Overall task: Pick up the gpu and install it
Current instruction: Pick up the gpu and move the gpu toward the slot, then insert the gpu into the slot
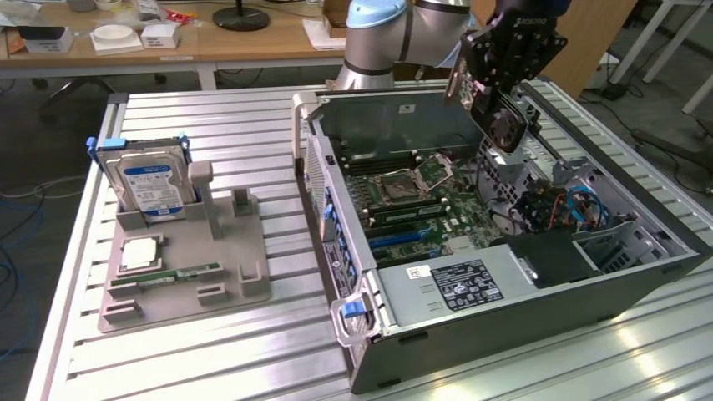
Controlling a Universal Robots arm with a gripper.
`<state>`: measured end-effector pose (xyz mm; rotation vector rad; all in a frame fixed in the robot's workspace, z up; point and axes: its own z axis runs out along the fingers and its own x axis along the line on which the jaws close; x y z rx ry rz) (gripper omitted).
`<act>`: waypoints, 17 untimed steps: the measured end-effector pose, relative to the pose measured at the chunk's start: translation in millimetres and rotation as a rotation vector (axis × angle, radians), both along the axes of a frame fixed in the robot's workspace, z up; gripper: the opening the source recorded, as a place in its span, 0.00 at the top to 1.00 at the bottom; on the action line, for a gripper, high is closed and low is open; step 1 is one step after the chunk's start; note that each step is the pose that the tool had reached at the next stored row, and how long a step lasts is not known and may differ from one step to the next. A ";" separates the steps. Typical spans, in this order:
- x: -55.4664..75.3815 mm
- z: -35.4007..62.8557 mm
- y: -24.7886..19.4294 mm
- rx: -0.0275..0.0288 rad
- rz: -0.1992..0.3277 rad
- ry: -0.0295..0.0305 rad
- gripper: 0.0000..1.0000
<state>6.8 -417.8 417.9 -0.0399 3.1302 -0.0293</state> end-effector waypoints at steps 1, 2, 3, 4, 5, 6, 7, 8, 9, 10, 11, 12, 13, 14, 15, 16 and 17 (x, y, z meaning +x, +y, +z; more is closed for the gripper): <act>0.0 0.0 0.0 0.0000 0.000 0.0000 0.73; 0.0 0.0 0.0 0.0000 0.000 0.0000 0.73; 0.0 0.0 0.0 0.0000 0.000 0.0000 0.73; 0.0 0.0 0.0 0.0000 0.000 0.0000 0.73; 0.0 0.0 0.0 0.0000 0.000 0.0000 0.73; 0.0 0.0 0.0 0.0000 0.000 0.0000 0.73; 0.0 0.0 0.0 0.0000 0.000 0.0000 0.73; 0.0 0.0 0.0 0.0000 0.000 0.0000 0.73; 0.0 0.0 0.0 0.0000 0.000 0.0000 0.73; 0.0 0.0 0.0 0.0000 0.002 0.0000 0.73; 0.0 0.0 0.0 0.0000 0.010 0.0000 0.73; 0.0 0.0 0.0 0.0001 0.021 0.0000 0.73; 0.1 -0.1 0.0 0.0001 0.036 0.0000 0.73; 0.1 -0.1 0.0 0.0001 0.054 0.0000 0.73; 0.1 -0.1 0.0 0.0001 0.072 0.0000 0.73; 0.1 0.0 0.0 0.0000 0.090 0.0001 0.73; 0.0 -0.1 0.0 0.0001 0.110 0.0000 0.73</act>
